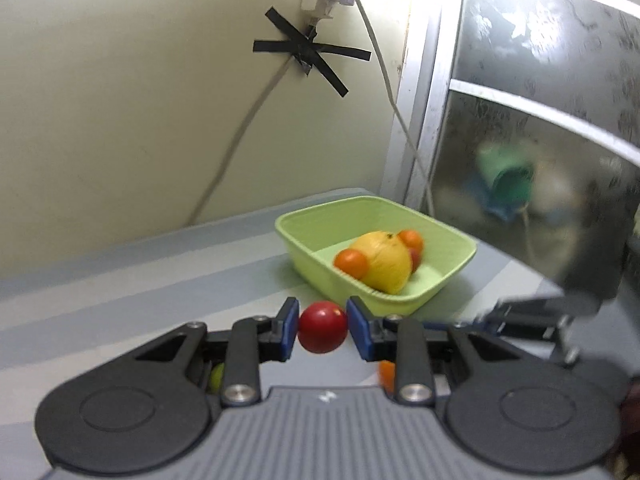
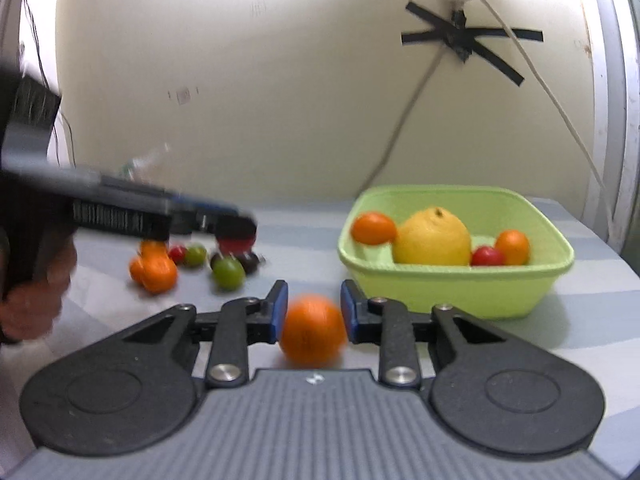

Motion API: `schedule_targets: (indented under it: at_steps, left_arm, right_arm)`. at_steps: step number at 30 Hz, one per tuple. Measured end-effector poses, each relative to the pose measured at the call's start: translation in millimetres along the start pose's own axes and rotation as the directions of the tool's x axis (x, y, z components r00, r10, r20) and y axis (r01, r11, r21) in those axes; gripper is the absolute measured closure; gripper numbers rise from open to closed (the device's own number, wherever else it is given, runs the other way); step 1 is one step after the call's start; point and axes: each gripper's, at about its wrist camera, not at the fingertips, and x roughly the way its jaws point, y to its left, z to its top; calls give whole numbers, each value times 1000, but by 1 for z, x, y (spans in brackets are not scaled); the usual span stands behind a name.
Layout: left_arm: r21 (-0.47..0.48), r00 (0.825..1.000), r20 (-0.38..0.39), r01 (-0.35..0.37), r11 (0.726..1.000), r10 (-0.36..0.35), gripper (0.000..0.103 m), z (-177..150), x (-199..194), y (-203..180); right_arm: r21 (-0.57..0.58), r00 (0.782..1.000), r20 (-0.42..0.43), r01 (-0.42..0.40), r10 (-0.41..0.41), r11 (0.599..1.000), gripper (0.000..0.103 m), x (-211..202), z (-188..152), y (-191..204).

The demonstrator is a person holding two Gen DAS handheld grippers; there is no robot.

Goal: Organize fruits
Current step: 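Drop the red tomato and the mandarin into the basket with both grippers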

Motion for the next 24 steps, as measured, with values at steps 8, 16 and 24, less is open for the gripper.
schedule_targets:
  at_steps: [8, 16, 24]
  left_arm:
    - [-47, 1000, -13, 20, 999, -21, 76, 15, 18, -2]
    - [-47, 999, 17, 49, 998, -49, 76, 36, 32, -22]
    - [-70, 998, 21, 60, 996, -59, 76, 36, 65, -37]
  right_arm:
    - [-56, 993, -97, -75, 69, 996, 61, 12, -9, 20]
    - [-36, 994, 106, 0, 4, 999, 62, -27, 8, 0]
    - [123, 955, 186, 211, -231, 970, 62, -33, 28, -75]
